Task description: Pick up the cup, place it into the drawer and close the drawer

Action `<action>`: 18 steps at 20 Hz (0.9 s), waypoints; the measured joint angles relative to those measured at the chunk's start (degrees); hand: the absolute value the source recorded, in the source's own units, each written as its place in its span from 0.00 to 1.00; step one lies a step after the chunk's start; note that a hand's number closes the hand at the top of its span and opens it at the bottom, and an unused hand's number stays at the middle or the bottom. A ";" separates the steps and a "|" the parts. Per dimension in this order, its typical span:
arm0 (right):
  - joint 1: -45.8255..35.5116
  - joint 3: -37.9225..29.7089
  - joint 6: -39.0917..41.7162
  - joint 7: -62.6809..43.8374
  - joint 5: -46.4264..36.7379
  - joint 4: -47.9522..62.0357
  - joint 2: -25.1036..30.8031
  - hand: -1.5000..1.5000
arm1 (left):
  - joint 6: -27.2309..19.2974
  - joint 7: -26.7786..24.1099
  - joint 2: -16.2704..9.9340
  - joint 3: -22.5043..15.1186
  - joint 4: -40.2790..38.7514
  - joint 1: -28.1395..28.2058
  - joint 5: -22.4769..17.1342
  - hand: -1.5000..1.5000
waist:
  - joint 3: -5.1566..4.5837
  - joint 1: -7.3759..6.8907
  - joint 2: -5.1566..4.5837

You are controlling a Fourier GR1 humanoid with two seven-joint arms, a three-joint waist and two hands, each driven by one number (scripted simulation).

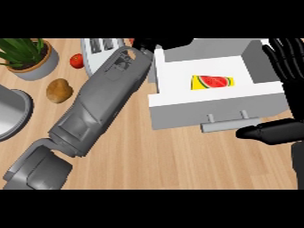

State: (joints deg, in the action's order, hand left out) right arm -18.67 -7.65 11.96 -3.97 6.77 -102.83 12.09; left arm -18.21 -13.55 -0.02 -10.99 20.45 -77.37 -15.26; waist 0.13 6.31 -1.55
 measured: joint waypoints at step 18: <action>-5.11 6.85 10.50 -0.61 8.41 1.66 -1.06 1.00 | 3.67 -5.16 0.01 -6.56 0.92 4.75 -11.40 0.00 | -0.08 5.81 -1.39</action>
State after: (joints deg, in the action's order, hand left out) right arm -23.78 -0.80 22.45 -4.58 15.18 -101.18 11.03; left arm -14.54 -18.72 0.00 -17.55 21.37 -72.62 -26.65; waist 0.05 12.12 -2.94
